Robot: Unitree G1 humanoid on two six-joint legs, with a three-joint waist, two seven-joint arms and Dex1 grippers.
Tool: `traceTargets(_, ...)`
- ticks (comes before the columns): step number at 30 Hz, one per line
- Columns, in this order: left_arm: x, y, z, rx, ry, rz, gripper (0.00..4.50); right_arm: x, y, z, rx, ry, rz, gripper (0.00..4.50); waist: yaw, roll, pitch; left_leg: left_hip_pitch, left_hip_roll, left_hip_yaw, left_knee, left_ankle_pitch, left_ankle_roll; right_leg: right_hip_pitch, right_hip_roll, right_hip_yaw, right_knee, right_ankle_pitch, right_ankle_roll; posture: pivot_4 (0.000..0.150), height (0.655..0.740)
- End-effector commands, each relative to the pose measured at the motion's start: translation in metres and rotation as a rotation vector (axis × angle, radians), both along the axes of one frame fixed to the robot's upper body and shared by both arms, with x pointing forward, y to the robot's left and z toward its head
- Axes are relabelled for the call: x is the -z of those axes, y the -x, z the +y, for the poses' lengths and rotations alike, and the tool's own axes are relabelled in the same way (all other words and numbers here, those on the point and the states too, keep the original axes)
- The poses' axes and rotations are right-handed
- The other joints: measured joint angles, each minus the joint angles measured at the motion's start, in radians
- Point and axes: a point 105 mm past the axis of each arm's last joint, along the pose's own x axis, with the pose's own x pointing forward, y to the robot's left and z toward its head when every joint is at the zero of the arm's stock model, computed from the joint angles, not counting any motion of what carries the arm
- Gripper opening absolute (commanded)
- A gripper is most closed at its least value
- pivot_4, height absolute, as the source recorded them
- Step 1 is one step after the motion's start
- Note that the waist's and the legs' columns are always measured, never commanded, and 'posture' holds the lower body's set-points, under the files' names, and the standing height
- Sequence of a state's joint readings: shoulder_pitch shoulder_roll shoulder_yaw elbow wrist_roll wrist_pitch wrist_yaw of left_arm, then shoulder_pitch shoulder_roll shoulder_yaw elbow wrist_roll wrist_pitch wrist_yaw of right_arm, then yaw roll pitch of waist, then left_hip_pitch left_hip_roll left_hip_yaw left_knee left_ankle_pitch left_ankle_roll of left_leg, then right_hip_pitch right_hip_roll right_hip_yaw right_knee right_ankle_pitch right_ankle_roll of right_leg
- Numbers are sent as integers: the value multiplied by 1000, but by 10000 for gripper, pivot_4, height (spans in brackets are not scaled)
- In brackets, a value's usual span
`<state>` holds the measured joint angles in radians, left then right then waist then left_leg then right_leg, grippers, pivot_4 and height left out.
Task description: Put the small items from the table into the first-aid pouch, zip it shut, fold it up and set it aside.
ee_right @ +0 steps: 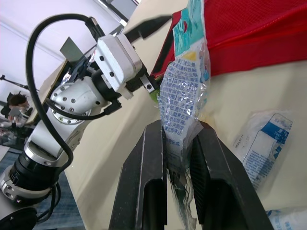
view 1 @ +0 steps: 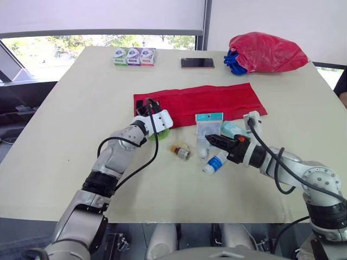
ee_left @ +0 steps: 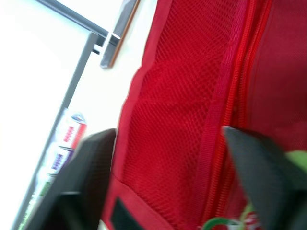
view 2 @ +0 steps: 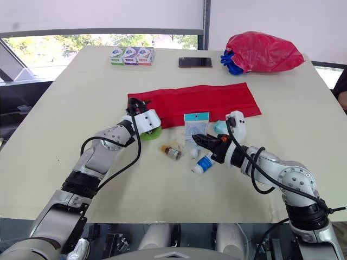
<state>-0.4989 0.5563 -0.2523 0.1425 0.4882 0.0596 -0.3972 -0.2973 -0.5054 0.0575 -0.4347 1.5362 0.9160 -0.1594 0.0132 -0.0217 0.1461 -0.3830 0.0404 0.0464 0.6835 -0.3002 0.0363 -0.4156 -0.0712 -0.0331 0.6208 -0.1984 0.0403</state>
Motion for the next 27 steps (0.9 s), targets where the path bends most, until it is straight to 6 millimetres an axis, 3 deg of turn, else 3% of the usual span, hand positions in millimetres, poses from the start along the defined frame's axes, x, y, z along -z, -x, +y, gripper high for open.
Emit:
traceTargets(1, -7, 5, -9, -8, -69, -39, 40045, -16, 2, -1, -19, -24, -51, 1305, 0, 0, 0, 0, 0, 0, 0, 0, 0, 0, 0, 0, 0, 0, 0, 1500, 7400)
traceTargets(18, 6, -7, 9, -208, -210, 68, 40045, -18, -1, 0, -13, -23, -59, 1305, -2, 0, 0, 0, -1, 0, -1, 0, 0, -1, 1, 0, 0, 0, 0, 1500, 7400)
traceTargets(27, 8, 1, -3, -156, -164, 155, 40045, -18, -2, 0, -7, -23, -65, 1305, -2, 0, 0, 0, 0, 0, -1, 0, 0, -1, 1, 0, 0, 0, 0, 1500, 7400)
